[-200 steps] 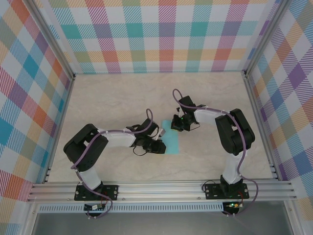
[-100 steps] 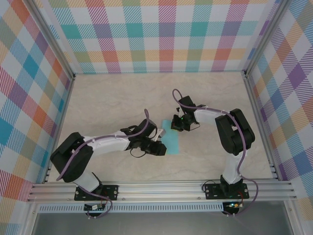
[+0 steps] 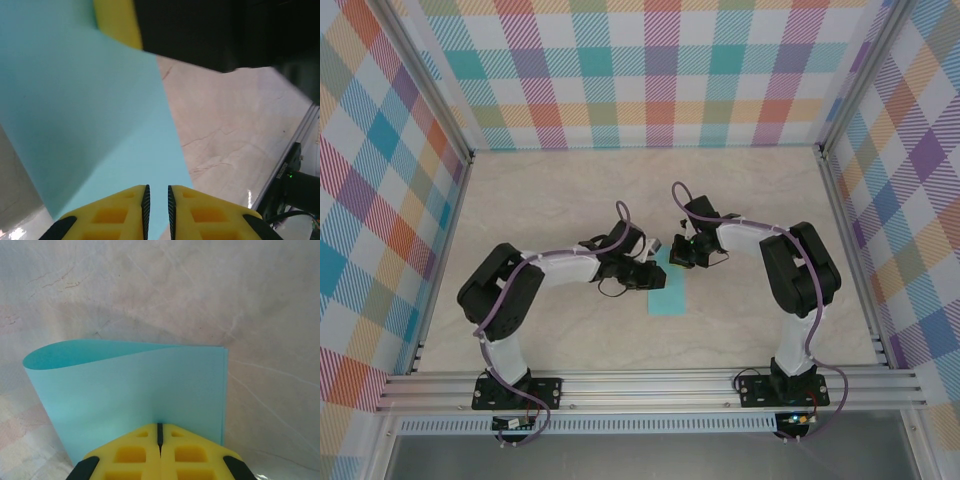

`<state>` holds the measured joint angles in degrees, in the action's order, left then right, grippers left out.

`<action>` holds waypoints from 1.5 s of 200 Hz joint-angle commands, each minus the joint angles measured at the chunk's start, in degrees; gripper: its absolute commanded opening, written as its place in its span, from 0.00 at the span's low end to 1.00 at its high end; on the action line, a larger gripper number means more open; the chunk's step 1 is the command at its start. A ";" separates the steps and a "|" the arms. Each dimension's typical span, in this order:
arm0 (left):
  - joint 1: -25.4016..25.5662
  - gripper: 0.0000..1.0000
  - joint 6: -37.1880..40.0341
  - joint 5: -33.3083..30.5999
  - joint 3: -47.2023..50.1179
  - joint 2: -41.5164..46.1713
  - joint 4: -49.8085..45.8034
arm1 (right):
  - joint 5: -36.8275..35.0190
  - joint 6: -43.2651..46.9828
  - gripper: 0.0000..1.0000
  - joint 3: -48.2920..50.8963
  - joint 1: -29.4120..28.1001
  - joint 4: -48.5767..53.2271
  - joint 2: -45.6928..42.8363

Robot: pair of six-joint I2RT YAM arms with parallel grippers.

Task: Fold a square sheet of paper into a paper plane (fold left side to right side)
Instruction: Hold the square sheet of paper at the center of the table.

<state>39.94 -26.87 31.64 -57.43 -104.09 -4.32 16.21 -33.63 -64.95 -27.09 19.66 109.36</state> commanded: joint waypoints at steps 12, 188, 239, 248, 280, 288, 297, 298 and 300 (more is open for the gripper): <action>-0.13 0.19 -0.89 -1.03 -1.74 -2.09 0.53 | -2.58 1.25 0.03 0.00 -0.65 4.33 1.28; 1.50 0.17 -4.77 -4.39 1.47 -4.85 -0.65 | 1.92 2.08 0.10 8.14 -1.32 7.52 -21.07; 1.62 0.17 -4.08 -5.09 0.56 -4.09 -2.14 | 5.61 -3.14 0.07 18.11 -3.36 0.26 -21.31; 1.63 0.17 -4.01 -5.21 0.20 -4.27 -2.48 | 5.14 -3.62 0.07 18.64 -3.64 -0.34 -20.75; 1.60 0.17 -3.36 -5.35 -1.60 -4.79 -3.91 | 4.36 -3.56 0.07 18.92 -4.33 -0.57 -18.41; 1.58 0.17 -3.20 -5.50 -1.92 -4.76 -4.24 | 4.44 -3.30 0.07 19.12 -4.48 -0.55 -17.78; 1.60 0.17 -3.10 -5.53 -2.24 -4.76 -4.45 | 4.57 -3.22 0.07 19.35 -4.65 -0.75 -17.22; 1.62 0.17 -3.10 -5.58 -2.29 -4.74 -4.46 | 4.60 -3.25 0.07 19.39 -4.65 -0.76 -17.15; 1.58 0.17 -3.12 -5.55 -2.37 -4.72 -4.54 | 4.68 -3.23 0.07 19.48 -4.77 -0.81 -17.05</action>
<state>40.95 -30.65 28.38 -58.33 -108.01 -5.56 19.81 -36.27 -46.48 -31.09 20.14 90.54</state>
